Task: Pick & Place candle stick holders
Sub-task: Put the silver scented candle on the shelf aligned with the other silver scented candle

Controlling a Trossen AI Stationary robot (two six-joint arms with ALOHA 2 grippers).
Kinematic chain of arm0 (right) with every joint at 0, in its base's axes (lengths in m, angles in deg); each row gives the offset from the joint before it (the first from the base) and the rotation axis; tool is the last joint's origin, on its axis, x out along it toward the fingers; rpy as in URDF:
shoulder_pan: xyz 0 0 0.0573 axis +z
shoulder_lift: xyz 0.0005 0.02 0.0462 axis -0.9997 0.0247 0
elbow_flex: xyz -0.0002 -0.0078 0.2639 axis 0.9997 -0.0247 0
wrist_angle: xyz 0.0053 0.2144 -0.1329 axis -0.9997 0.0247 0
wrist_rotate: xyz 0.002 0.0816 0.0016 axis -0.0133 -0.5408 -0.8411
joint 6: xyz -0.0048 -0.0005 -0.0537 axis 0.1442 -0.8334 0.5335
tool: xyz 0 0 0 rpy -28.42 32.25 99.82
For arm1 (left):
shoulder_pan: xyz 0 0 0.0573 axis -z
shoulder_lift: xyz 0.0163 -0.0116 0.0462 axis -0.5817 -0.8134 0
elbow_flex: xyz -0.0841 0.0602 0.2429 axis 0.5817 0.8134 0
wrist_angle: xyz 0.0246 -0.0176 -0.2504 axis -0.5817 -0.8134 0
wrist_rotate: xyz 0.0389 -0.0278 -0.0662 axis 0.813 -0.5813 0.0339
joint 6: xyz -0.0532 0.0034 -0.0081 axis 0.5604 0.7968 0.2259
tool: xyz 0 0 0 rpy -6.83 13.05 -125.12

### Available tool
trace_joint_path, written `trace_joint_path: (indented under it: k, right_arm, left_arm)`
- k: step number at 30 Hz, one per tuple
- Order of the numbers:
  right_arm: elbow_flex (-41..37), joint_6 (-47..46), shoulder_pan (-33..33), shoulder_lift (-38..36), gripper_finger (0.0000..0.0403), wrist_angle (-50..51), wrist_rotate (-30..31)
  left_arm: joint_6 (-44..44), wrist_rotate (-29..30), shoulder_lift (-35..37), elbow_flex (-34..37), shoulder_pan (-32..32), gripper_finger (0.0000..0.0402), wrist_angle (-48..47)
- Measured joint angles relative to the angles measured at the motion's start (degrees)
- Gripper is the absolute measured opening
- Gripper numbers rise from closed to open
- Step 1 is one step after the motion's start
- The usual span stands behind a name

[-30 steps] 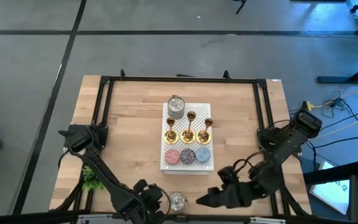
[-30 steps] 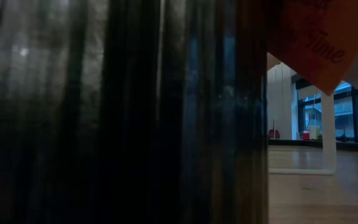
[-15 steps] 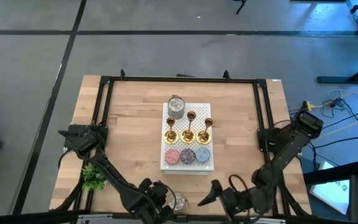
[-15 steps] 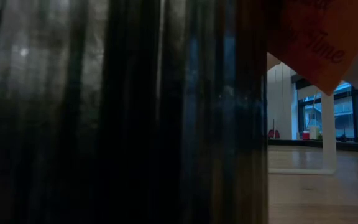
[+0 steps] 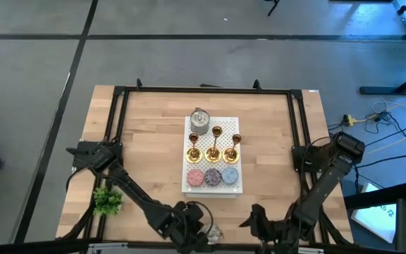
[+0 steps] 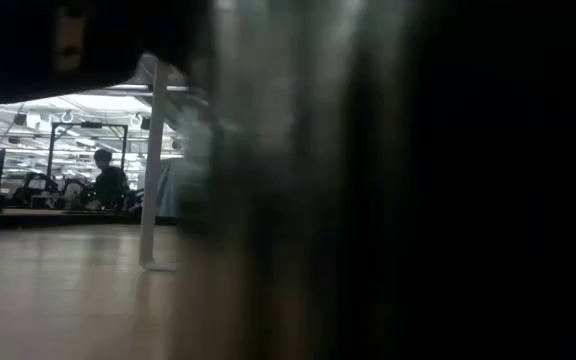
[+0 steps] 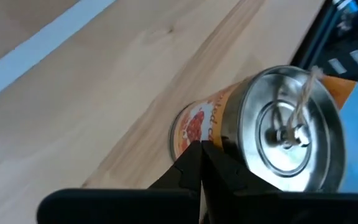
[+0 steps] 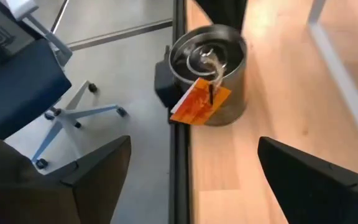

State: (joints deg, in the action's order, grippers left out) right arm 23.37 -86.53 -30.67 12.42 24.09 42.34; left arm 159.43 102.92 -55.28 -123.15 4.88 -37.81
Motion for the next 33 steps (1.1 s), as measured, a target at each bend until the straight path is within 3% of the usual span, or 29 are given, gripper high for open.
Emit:
trace_joint_path:
  k: [10, 20, 33]
  right_arm:
    - [0.0, 0.1, 2.0, 6.5, 0.0352, -8.1, -2.9]
    - [-0.7, 4.5, 4.1, 6.2, 0.0352, -3.7, -1.9]
    - [-5.8, 2.8, 0.5, 6.4, 0.0352, -3.7, 1.2]
  left_arm:
    - [3.3, -1.3, 0.0, 0.0, -2.1, 0.0001, 7.5]
    - [14.6, -3.2, -3.0, 0.0, -1.0, 0.0002, 14.8]
    - [14.5, -2.9, -6.3, -1.6, -0.9, 0.0001, 20.5]
